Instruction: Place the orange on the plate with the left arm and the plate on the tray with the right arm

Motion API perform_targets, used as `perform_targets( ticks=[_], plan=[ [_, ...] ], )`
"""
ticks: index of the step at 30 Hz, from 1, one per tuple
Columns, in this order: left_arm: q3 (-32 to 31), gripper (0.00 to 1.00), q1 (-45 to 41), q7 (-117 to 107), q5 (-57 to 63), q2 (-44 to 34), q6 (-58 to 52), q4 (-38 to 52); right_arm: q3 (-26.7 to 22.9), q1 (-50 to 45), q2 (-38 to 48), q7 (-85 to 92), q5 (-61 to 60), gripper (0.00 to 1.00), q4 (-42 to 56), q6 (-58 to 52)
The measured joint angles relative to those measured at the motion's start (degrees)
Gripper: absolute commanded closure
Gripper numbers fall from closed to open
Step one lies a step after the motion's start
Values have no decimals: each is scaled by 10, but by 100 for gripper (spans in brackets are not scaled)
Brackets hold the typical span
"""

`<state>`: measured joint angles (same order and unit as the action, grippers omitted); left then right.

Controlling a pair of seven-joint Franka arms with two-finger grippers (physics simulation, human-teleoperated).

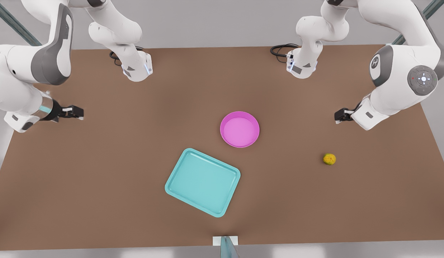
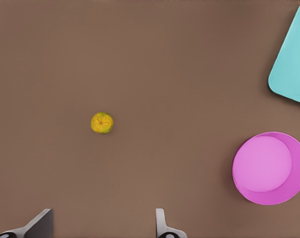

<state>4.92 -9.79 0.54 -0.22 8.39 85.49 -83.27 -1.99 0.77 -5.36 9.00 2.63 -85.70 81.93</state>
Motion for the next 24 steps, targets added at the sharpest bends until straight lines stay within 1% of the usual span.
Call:
perform_targets(
  ticks=[2, 5, 9, 12, 17, 20, 24],
  plan=[
    [2, 0, 0, -2, 3, 13, 8, 0, 0, -1, 0, 4, 0, 0, -1, 26],
    [4, 0, 15, -4, 12, 98, 40, -15, -2, -2, -7, 10, 0, 0, 1, 53],
    [12, 0, 48, 2, 16, 168, 187, -138, -2, 5, -12, 16, -4, 0, 1, 72],
    [15, 0, 61, 9, 16, 193, 272, -159, -2, 10, -14, 19, -9, 0, 0, 79],
    [16, 0, 64, 18, 14, 226, 366, -169, -3, 10, -16, 23, -13, 0, -1, 84],
    [16, 0, 64, 23, 13, 238, 401, -173, -3, 11, -17, 25, -14, 0, -2, 86],
    [16, 0, 65, 30, 13, 247, 422, -188, -3, 11, -17, 27, -15, 0, -2, 87]
  ],
)
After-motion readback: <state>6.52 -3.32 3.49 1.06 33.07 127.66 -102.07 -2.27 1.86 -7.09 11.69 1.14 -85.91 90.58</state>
